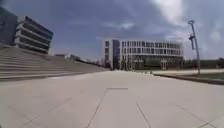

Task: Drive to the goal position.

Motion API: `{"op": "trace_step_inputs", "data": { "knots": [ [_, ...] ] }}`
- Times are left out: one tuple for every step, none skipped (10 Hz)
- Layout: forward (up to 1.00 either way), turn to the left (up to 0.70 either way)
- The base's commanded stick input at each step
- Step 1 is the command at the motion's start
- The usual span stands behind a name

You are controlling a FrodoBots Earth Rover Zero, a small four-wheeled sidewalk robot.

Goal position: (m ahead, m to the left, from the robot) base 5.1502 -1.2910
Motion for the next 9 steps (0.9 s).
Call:
{"op": "trace_step_inputs", "data": {
  "knots": [
    [0.7,0.0],
    [0.7,0.0],
    [0.7,0.0],
    [0.7,0.0],
    [0.7,0.0],
    [0.7,0.0],
    [0.7,0.0],
    [0.7,0.0],
    [0.7,0.0]
  ]
}}
